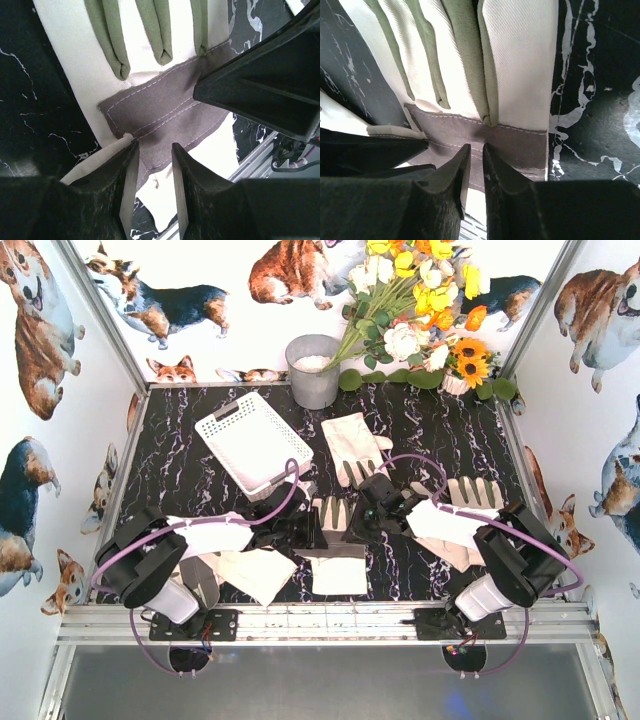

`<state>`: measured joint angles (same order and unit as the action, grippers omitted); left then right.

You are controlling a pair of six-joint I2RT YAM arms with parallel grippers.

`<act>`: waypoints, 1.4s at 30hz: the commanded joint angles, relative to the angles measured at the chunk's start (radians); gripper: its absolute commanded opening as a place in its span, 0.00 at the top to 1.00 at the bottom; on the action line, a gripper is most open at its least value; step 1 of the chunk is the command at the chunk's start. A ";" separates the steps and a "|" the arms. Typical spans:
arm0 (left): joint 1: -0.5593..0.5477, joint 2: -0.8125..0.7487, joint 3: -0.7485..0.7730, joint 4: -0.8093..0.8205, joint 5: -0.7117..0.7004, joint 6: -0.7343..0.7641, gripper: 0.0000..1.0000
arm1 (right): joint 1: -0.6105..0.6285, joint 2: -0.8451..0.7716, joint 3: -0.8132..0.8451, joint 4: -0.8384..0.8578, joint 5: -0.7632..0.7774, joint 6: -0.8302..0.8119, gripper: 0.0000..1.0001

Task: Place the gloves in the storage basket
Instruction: Adjust the glove at the center of the board, then pick up the glove from the center of the board.

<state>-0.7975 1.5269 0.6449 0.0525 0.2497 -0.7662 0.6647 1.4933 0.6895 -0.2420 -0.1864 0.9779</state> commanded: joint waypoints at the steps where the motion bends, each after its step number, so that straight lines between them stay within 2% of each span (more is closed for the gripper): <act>1: -0.022 0.013 0.016 -0.031 0.001 0.022 0.73 | -0.003 -0.005 -0.005 0.054 0.011 0.009 0.80; 4: -0.065 -0.059 0.054 -0.096 -0.087 0.077 0.68 | -0.004 -0.021 -0.002 0.024 0.016 0.001 0.80; 8: -0.078 -0.129 0.139 -0.219 -0.152 0.100 0.56 | -0.005 -0.093 0.042 -0.075 0.042 -0.041 0.75; 12: -0.078 -0.180 0.270 -0.386 -0.222 0.151 0.44 | -0.006 -0.256 0.034 -0.131 0.124 -0.054 0.59; 15: -0.078 -0.213 0.345 -0.504 -0.307 0.178 0.36 | -0.013 -0.361 0.018 -0.142 0.182 -0.083 0.52; 22: -0.049 -0.254 0.506 -0.721 -0.494 0.193 0.13 | -0.081 -0.537 0.064 -0.327 0.253 -0.236 0.35; 25: 0.030 -0.254 0.543 -0.779 -0.483 0.189 0.10 | -0.173 -0.584 0.057 -0.375 0.221 -0.280 0.27; 29: 0.196 -0.269 0.543 -0.781 -0.416 0.197 0.09 | -0.354 -0.631 0.046 -0.436 0.130 -0.332 0.26; 32: 0.322 -0.303 0.520 -0.744 -0.364 0.235 0.08 | -0.453 -0.638 0.042 -0.473 0.122 -0.370 0.25; 37: 0.516 -0.361 0.452 -0.732 -0.326 0.334 0.08 | -0.562 -0.640 0.043 -0.570 0.265 -0.368 0.23; 42: 0.644 -0.454 0.342 -0.671 -0.387 0.430 0.07 | -0.594 -0.654 0.010 -0.603 0.406 -0.319 0.18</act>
<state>-0.2207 1.1339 1.0618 -0.6647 -0.1097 -0.4435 0.0841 0.8646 0.7090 -0.8158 0.0837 0.6376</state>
